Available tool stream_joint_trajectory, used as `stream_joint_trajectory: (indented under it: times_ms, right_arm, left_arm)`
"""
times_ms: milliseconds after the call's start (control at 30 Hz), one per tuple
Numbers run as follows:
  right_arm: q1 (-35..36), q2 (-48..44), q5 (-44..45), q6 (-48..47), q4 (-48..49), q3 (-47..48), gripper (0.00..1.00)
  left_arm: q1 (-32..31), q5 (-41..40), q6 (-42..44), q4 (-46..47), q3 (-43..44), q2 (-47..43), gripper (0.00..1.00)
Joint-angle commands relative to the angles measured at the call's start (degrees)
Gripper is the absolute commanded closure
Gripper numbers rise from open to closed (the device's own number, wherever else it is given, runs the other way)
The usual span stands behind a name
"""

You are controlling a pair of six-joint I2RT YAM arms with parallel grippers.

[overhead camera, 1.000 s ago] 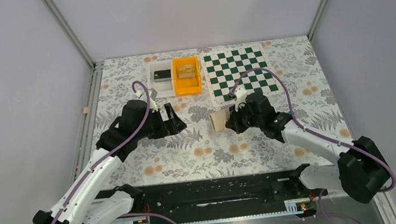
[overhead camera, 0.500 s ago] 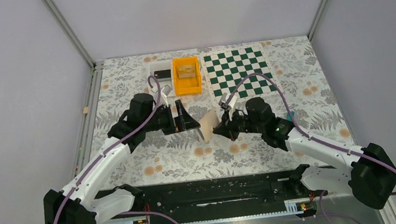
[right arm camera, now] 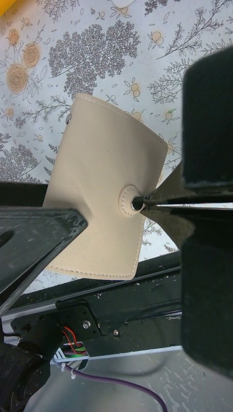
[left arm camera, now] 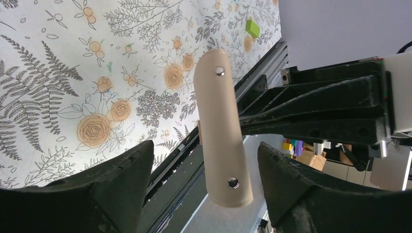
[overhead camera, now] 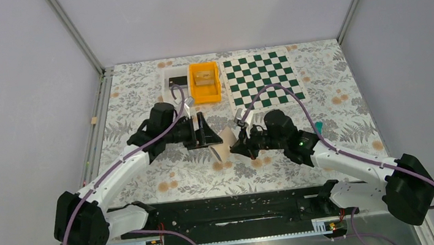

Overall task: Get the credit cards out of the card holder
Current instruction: Open the card holder at the center of the board.

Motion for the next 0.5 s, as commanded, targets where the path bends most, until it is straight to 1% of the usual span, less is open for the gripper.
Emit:
stream_joint_trajectory:
  times_ms: [0, 67, 100, 133, 267, 400, 467]
  right_arm:
    - [0.9, -0.2, 0.2, -0.8, 3.2, 2.5, 1.00]
    - [1.0, -0.1, 0.3, -0.4, 4.1, 2.3, 1.00]
    - [1.1, 0.1, 0.3, -0.3, 4.4, 2.3, 1.00]
    - [1.1, 0.3, 0.5, -0.3, 4.5, 2.4, 1.00]
    - [1.1, 0.8, 2.1, -0.1, 4.7, 2.6, 1.00]
    - [1.1, -0.4, 3.7, 0.5, 7.5, 0.5, 1.00]
    - [1.1, -1.0, 4.3, 0.5, 8.2, -0.3, 1.00]
  left_arm:
    - [0.0, 3.8, -2.2, 5.8, -2.5, 1.5, 0.24]
    - [-0.2, 4.7, -3.3, 7.5, -3.9, 1.8, 0.29]
    - [-0.2, 5.0, -3.9, 8.0, -4.3, 1.9, 0.34]
    - [-0.2, 4.9, -4.2, 8.1, -4.7, 1.9, 0.41]
    - [-0.2, 3.1, -5.2, 8.2, -5.5, 1.6, 0.73]
    - [-0.2, 1.7, -5.2, 7.7, -6.3, 2.3, 1.00]
    - [-0.2, 0.7, -5.1, 7.1, -6.6, 2.8, 1.00]
